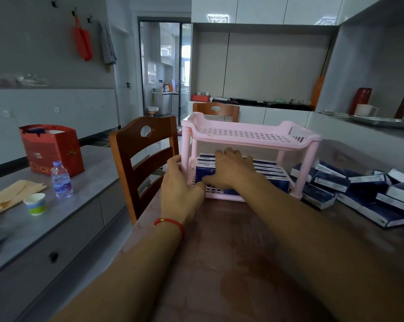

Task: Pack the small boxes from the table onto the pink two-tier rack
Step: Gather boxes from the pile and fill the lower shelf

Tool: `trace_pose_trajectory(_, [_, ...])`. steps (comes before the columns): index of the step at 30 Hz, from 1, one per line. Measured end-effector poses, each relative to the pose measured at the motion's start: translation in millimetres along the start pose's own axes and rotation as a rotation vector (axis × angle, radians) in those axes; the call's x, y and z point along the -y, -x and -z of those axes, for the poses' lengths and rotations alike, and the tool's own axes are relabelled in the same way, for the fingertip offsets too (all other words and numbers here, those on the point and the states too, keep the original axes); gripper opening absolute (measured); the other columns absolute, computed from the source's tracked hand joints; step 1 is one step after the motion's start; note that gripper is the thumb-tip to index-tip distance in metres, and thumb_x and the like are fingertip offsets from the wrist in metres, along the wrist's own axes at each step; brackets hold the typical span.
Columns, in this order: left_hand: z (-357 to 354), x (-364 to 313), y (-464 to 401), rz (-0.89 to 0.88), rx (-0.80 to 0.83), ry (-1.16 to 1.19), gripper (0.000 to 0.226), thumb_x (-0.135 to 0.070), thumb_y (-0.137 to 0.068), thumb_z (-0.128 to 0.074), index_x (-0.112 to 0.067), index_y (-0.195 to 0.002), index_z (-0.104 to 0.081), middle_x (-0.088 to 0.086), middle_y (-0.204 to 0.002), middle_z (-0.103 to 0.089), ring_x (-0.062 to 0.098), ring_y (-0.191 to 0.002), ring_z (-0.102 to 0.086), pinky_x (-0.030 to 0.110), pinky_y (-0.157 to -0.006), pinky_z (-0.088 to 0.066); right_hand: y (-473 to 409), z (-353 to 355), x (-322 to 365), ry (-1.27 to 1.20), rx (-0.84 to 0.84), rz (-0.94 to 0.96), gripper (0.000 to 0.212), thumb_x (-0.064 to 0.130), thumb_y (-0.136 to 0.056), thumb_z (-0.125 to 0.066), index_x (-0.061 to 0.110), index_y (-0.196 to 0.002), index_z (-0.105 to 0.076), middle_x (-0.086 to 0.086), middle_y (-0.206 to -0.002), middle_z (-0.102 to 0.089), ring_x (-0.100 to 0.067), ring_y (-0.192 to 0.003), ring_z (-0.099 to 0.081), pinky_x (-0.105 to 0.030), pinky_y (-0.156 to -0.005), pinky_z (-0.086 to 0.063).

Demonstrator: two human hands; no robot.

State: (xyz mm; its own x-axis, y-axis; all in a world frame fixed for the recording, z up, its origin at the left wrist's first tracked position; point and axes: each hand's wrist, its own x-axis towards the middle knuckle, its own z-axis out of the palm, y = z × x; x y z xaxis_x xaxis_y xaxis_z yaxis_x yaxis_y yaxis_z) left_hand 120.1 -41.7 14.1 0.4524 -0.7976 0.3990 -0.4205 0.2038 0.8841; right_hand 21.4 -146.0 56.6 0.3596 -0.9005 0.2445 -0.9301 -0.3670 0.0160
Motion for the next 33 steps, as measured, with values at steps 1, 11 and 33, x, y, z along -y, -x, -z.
trace_pose_trajectory(1, [0.1,-0.2,0.0,0.008,0.0,0.003,0.069,-0.011,-0.082,-0.076,-0.021,-0.138,-0.038,-0.001,-0.133,-0.054,0.017,-0.122,-0.055,0.036,-0.095,-0.052,-0.8,3.1,-5.3,-0.072,0.015,-0.016,0.075,0.065,-0.081,-0.06,0.02,-0.139,-0.044,-0.01,-0.142,-0.048,-0.033,-0.13,-0.046,-0.057,-0.11,-0.033])
trace_pose_trajectory(11, [0.9,-0.2,-0.7,0.03,-0.004,-0.001,0.069,-0.013,-0.083,-0.076,-0.023,-0.138,-0.037,0.002,-0.139,-0.054,0.022,-0.126,-0.055,0.043,-0.099,-0.052,-17.3,-2.6,-70.7,-0.211,0.195,-0.032,0.041,0.049,-0.085,-0.017,0.025,-0.104,-0.044,-0.012,-0.131,-0.056,-0.025,-0.1,-0.047,-0.055,-0.106,-0.037])
trace_pose_trajectory(33, [1.0,-0.1,2.9,-0.277,-0.26,-0.354,0.07,-0.009,-0.069,-0.079,-0.003,-0.131,-0.047,0.018,-0.128,-0.048,0.032,-0.118,-0.046,0.039,-0.097,-0.046,79.9,17.0,-85.6,-0.153,-0.137,0.465,0.034,0.028,-0.102,-0.046,0.015,-0.131,-0.058,-0.003,-0.137,-0.059,-0.022,-0.125,-0.052,-0.031,-0.109,-0.037])
